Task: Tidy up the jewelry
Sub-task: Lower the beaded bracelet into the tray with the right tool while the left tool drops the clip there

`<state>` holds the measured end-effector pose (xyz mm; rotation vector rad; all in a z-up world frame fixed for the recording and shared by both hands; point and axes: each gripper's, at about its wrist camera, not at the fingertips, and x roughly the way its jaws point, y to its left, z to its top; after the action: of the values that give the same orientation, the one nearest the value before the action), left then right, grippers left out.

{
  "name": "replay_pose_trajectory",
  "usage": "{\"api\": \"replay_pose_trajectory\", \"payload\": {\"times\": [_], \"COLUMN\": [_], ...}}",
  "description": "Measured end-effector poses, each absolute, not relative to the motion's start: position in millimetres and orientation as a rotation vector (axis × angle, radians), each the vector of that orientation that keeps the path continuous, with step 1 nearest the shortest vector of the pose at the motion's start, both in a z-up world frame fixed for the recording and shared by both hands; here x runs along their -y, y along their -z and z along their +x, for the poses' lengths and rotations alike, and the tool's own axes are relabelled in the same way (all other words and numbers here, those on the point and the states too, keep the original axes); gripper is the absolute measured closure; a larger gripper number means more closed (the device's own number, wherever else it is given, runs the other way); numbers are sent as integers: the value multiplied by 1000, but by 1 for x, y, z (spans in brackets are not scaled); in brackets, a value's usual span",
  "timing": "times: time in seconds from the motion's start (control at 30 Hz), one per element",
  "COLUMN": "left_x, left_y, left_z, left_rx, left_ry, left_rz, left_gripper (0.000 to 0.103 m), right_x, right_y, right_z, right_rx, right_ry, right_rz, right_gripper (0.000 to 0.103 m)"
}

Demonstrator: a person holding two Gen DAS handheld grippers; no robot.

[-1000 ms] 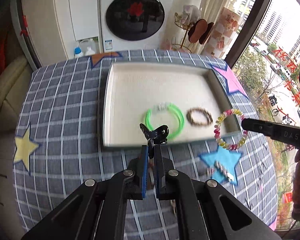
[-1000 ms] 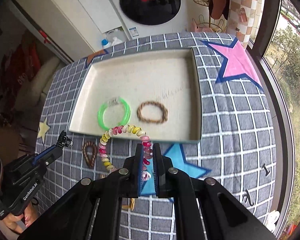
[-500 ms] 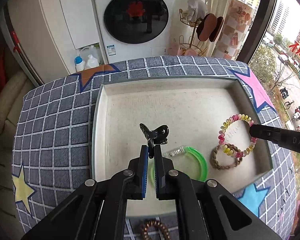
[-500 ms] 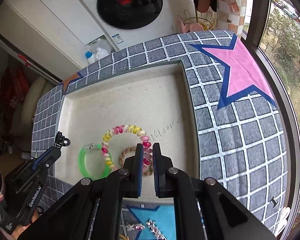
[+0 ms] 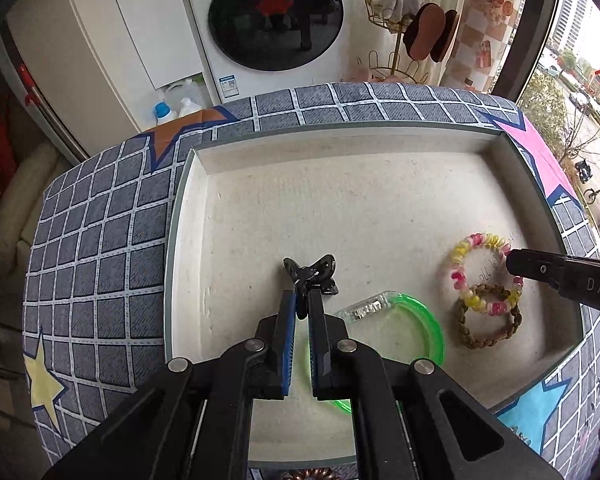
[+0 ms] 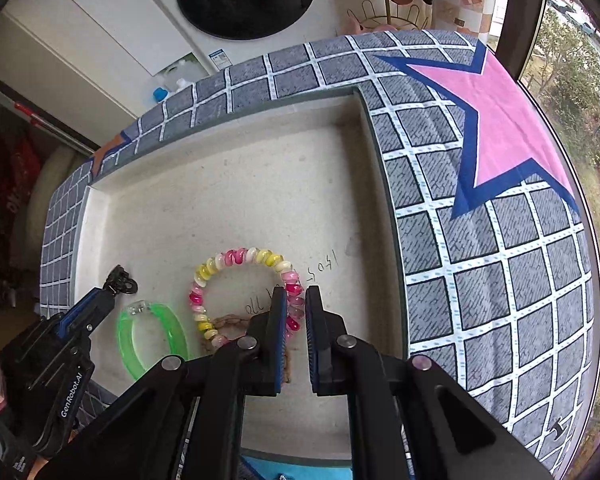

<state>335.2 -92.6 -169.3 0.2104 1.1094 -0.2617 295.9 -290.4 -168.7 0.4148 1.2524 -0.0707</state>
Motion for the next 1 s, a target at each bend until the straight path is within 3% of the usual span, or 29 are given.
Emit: {"api": "replay_pose_trajectory", "payload": {"times": [0.17, 0.2, 0.3, 0.7, 0.87, 0.9, 0.93, 0.97, 1.0], "left_x": [92, 92, 90, 80, 78, 77, 76, 75, 74], "left_y": [167, 166, 162, 137, 125, 123, 121, 119, 117], "left_z": [331, 330, 327, 312, 298, 294, 291, 289, 285], "left_rx": [-1104, -1103, -1095, -1068, -1078, -1077, -1079, -1086, -1065], "left_ry": [252, 253, 253, 283, 317, 318, 322, 317, 295], "left_rz": [231, 230, 221, 194, 169, 168, 166, 166, 164], "left_gripper": [85, 85, 85, 85, 84, 81, 34, 0, 0], "right_x": [288, 288, 289, 294, 292, 290, 288, 288, 288], "right_y": [171, 171, 168, 127, 116, 116, 115, 114, 114], "right_z": [298, 299, 299, 275, 255, 253, 248, 243, 240], "right_rx": [-1258, -1259, -1246, -1159, -1147, -1148, -1147, -1147, -1148], "right_ry": [61, 54, 38, 6, -10, -10, -8, -7, -5], "right_rz": [419, 428, 469, 556, 576, 579, 583, 591, 596], "right_gripper": [92, 88, 63, 62, 56, 56, 56, 56, 55]}}
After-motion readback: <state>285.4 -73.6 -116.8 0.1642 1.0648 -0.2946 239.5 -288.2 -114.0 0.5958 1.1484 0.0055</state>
